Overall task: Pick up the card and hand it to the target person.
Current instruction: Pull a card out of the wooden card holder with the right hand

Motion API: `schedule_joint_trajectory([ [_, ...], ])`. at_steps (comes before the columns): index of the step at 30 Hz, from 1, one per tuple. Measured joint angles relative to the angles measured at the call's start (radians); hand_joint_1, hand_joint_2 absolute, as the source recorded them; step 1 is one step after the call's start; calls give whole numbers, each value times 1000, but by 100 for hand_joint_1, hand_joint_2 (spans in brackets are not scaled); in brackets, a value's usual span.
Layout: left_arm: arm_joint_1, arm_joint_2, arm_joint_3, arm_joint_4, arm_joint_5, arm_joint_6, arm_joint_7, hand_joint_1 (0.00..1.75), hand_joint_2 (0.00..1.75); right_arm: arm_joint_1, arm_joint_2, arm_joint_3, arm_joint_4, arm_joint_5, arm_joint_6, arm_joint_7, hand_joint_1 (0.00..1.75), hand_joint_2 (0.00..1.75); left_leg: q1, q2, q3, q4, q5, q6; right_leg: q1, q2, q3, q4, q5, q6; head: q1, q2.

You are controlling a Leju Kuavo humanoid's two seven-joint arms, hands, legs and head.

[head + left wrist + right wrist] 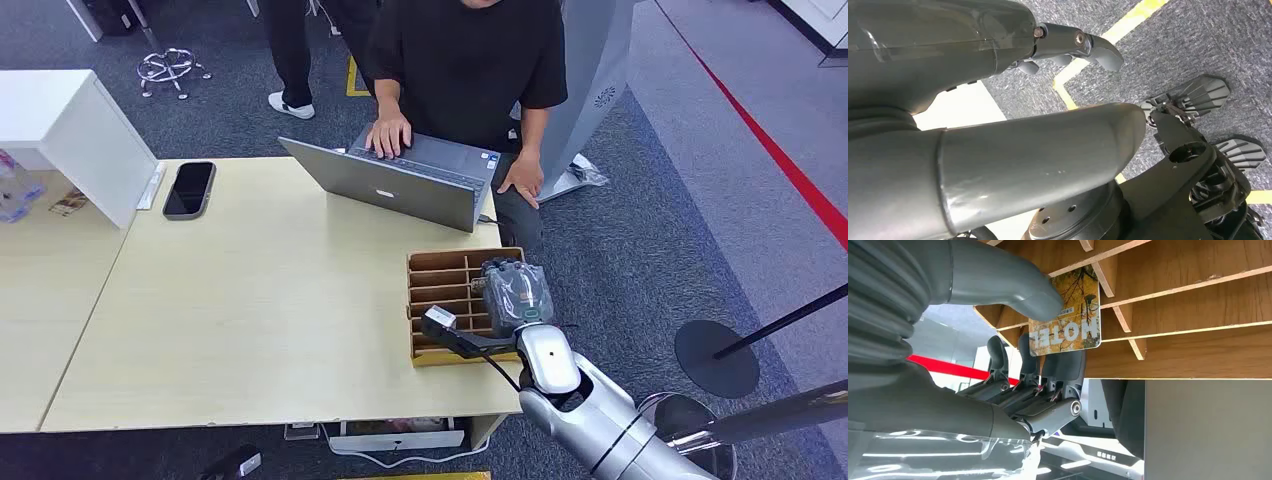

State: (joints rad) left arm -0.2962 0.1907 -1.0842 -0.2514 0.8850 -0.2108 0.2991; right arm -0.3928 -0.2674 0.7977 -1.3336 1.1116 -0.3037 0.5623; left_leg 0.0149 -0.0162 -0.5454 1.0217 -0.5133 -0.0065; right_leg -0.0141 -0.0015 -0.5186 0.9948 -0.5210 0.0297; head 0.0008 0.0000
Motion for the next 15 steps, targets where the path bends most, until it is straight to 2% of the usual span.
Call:
schedule_joint_trajectory([
  [6, 0, 0, 0, 0, 0, 0, 0, 0, 0, -1, 0, 0, 0, 0, 0, 0, 137, 175, 0, 0, 0, 0, 0, 0, 0, 0, 0, 0, 0, 0, 0, 0],
  [15, 0, 0, 0, 0, 1, 0, 0, 0, 0, -1, 0, -1, -1, 12, 2, 0, 140, 175, 0, 0, 0, 0, 0, 0, 0, 0, 0, 0, 0, 0, 0, 0],
])
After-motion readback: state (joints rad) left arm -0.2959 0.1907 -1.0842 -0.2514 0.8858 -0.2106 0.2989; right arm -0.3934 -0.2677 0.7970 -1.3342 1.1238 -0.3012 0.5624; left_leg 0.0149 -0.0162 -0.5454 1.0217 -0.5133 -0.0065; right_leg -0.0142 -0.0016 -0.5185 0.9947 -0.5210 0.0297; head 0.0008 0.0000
